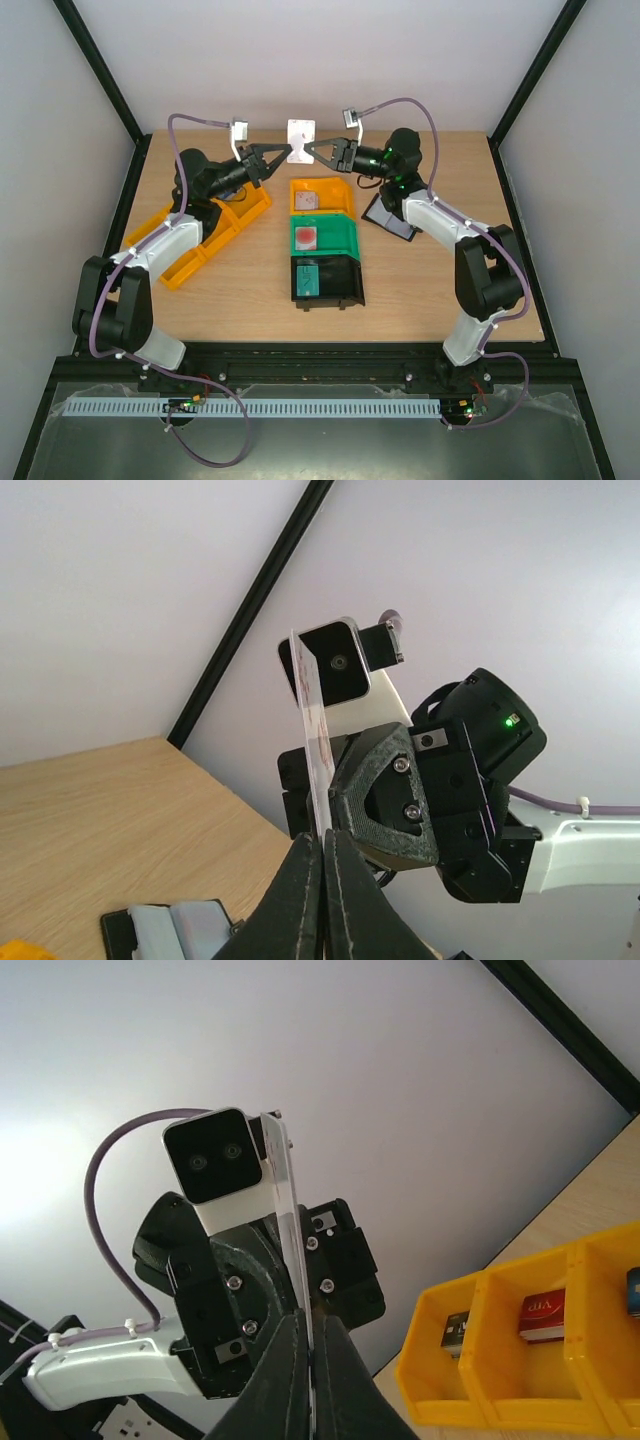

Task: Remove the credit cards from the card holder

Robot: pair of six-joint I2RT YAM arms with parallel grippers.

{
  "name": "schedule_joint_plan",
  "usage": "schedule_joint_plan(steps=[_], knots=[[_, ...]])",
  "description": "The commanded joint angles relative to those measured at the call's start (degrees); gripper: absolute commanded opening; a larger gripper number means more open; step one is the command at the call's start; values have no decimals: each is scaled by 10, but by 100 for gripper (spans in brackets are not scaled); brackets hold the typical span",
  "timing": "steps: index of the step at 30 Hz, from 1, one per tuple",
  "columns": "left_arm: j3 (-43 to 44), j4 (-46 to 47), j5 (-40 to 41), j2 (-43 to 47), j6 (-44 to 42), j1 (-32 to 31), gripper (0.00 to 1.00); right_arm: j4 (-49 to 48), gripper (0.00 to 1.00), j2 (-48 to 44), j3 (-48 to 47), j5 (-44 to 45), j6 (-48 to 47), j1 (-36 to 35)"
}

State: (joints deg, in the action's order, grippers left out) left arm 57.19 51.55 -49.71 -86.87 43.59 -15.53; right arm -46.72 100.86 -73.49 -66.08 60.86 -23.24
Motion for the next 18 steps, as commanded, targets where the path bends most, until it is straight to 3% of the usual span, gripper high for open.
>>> schedule_joint_plan(steps=[1, 2, 3, 6, 7, 9, 12, 18], knots=[[6, 3, -4, 13, -19, -4, 2, -9, 2, -1, -17, -2, -4, -1], [7, -22, 9, 14, -32, -5, 4, 3, 2, -2, -18, 4, -9, 1], [9, -67, 35, 16, -51, -5, 17, 34, 2, -1, -22, 12, -21, 3], [19, -231, 167, 20, -129, -5, 80, 229, 2, 15, -66, 49, -115, 15], [23, -287, 225, 20, -152, -5, 93, 328, 2, 26, -93, 70, -160, 17], [30, -399, 374, 15, -177, -5, 100, 544, 2, 60, -163, 150, -267, 19], [33, -499, 497, -1, -216, 0, 100, 716, 2, 126, -241, 196, -319, 19], [24, -508, 502, -4, -216, 4, 100, 741, 2, 187, -253, 196, -299, 10]])
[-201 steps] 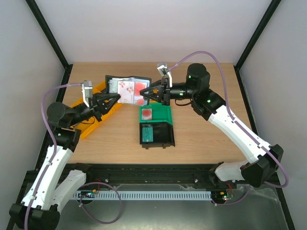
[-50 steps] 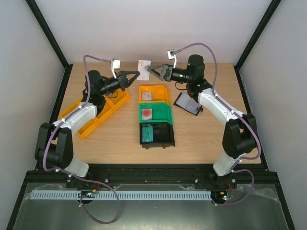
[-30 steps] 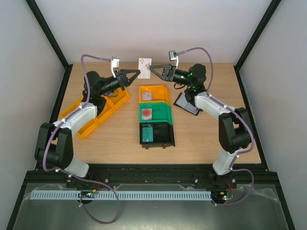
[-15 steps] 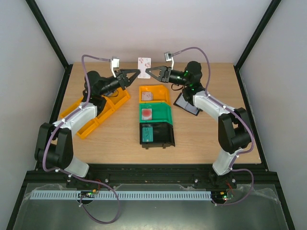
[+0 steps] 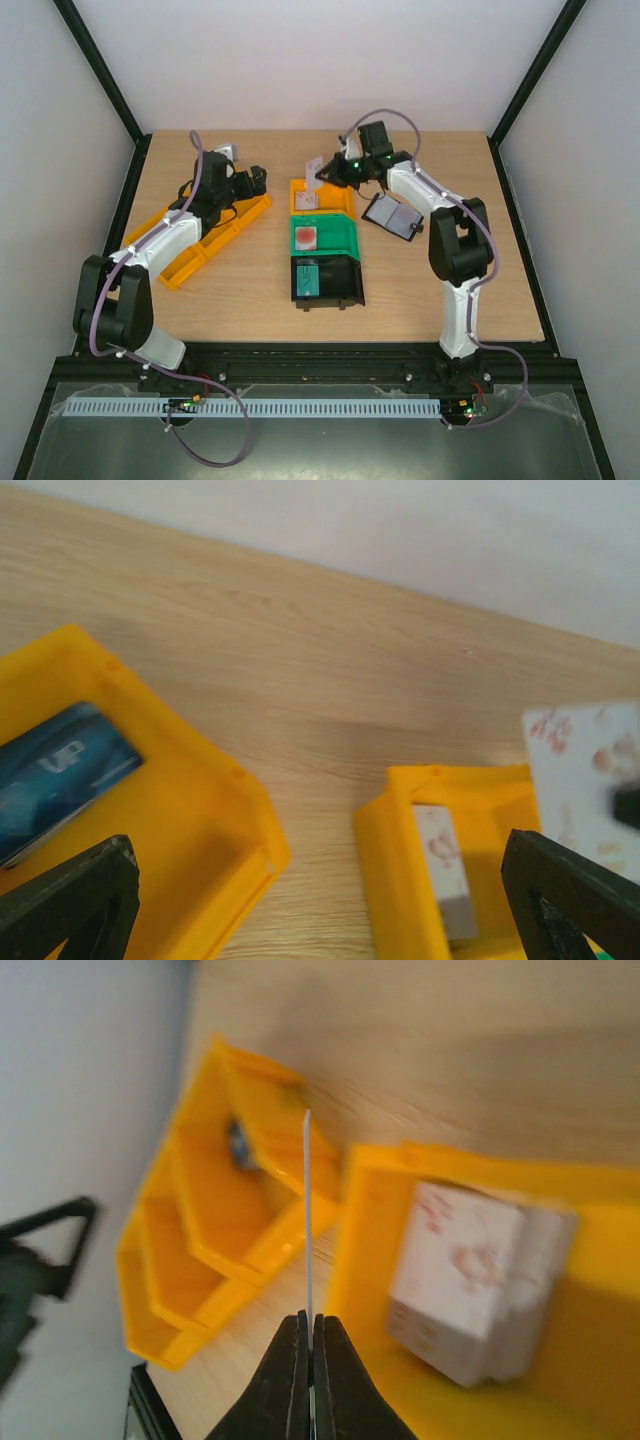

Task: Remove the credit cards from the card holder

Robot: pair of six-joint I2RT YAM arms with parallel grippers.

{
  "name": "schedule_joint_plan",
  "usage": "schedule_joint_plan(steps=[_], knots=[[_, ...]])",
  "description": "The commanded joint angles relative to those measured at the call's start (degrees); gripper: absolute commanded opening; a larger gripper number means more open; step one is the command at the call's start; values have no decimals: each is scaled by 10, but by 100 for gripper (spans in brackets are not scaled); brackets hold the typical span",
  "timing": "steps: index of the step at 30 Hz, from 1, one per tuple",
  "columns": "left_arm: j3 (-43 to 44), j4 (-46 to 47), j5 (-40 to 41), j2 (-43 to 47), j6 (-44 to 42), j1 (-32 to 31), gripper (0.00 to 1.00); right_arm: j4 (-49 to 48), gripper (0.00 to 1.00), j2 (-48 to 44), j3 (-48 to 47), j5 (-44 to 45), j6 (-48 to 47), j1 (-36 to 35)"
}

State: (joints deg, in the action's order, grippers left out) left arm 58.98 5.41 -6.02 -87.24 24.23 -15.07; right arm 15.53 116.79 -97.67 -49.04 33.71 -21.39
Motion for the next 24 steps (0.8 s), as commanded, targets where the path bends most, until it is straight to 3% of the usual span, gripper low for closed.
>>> schedule_joint_plan(steps=[1, 9, 24], knots=[[6, -46, 68, -2, -17, 0, 100, 115, 2, 36, -13, 26, -22, -10], [8, -44, 72, -9, -15, 4, 100, 90, 2, 98, -41, 32, 1, -26], [13, -40, 70, -19, -15, 9, 99, 64, 2, 127, -47, 47, 47, -41]])
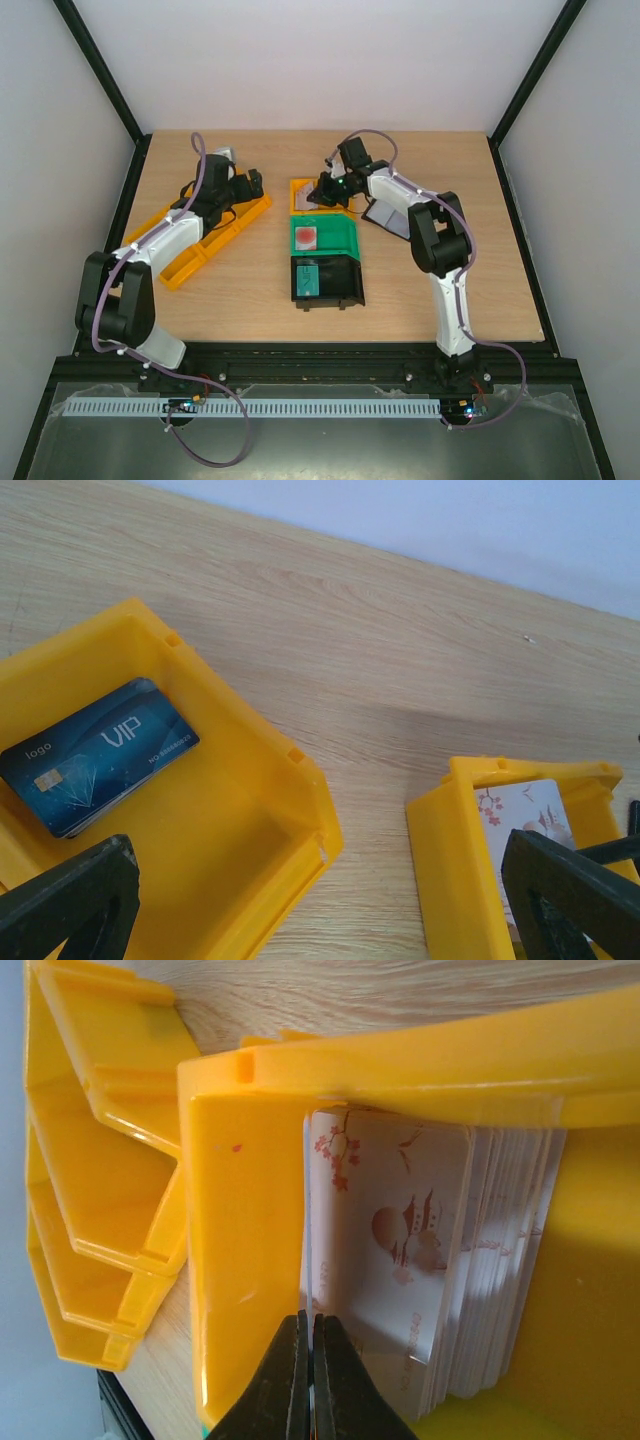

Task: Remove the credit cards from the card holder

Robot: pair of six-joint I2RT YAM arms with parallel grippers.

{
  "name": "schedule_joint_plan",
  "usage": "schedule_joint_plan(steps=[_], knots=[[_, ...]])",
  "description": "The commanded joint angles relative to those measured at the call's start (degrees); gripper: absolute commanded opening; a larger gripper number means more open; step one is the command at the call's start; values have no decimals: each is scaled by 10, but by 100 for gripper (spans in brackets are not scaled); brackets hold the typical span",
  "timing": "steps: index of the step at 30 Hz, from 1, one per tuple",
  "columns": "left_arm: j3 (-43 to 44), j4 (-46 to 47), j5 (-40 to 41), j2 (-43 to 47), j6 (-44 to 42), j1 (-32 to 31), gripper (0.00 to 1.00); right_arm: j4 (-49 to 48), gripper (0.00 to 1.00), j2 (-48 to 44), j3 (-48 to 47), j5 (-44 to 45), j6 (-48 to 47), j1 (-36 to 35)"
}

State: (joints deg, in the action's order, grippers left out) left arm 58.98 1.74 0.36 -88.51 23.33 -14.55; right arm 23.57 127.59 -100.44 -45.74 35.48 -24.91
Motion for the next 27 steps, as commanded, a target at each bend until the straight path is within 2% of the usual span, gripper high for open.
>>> schedule_joint_plan(steps=[1, 13, 21, 27], knots=[[13, -5, 6, -6, -6, 4, 99, -21, 2, 22, -19, 12, 34, -6], [9, -1, 2, -6, -6, 4, 100, -20, 3, 45, -44, 18, 37, -10], [7, -2, -3, -4, -4, 4, 99, 66, 22, 40, -89, 93, -29, -17], [8, -2, -7, -5, -2, 3, 99, 121, 28, 41, -145, 131, -66, -27]])
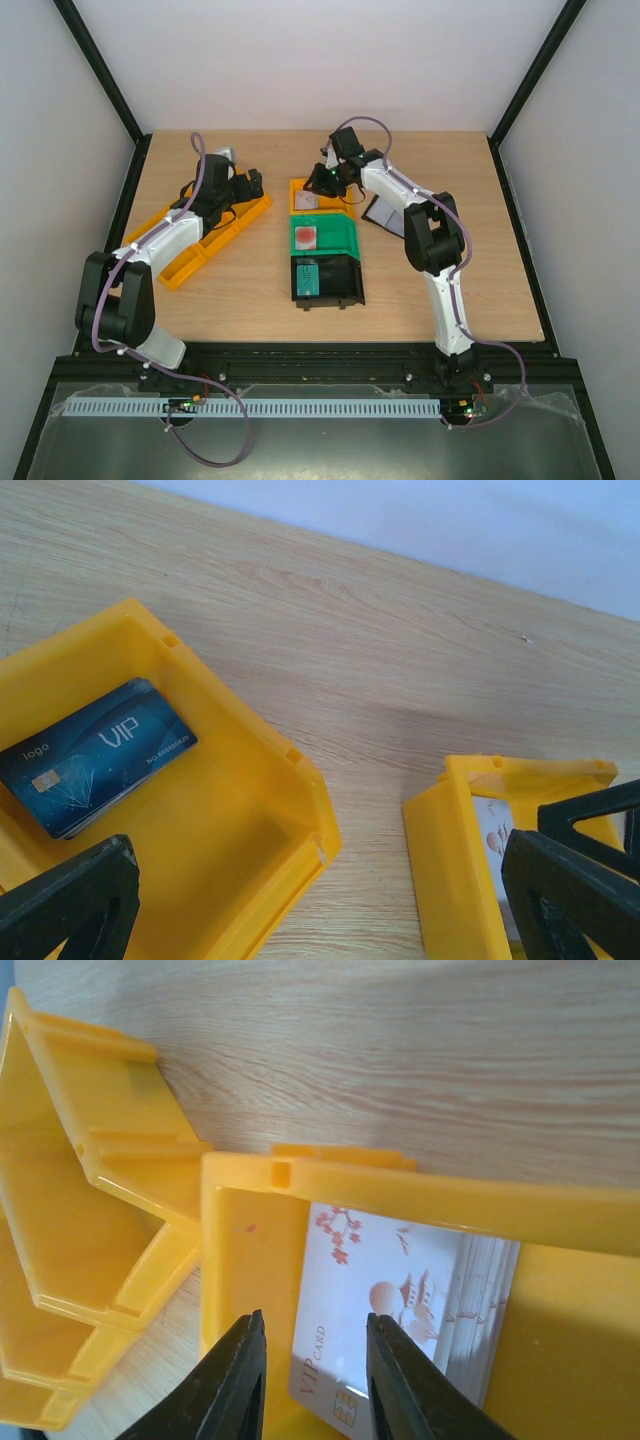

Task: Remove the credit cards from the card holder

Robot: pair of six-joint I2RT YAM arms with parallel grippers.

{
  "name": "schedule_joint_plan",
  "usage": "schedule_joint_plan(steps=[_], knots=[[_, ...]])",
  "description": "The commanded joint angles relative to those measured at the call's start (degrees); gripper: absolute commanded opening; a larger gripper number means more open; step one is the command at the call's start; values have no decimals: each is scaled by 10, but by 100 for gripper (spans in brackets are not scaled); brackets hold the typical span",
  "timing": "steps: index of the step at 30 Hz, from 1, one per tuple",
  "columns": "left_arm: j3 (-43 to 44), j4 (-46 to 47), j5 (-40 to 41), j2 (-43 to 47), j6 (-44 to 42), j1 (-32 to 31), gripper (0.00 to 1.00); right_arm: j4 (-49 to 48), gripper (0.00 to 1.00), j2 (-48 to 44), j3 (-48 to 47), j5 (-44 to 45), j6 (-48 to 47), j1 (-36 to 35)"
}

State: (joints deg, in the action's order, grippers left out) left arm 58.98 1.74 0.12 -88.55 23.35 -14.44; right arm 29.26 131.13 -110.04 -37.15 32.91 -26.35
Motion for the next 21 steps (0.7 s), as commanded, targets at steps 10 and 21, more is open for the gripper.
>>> schedule_joint_plan(steps=[10, 21], knots=[[25, 7, -22, -13, -7, 2, 100, 174, 35, -14, -138, 144, -120, -1], [12, 37, -58, -1, -33, -8, 100, 97, 60, -198, 185, 225, -88, 221]])
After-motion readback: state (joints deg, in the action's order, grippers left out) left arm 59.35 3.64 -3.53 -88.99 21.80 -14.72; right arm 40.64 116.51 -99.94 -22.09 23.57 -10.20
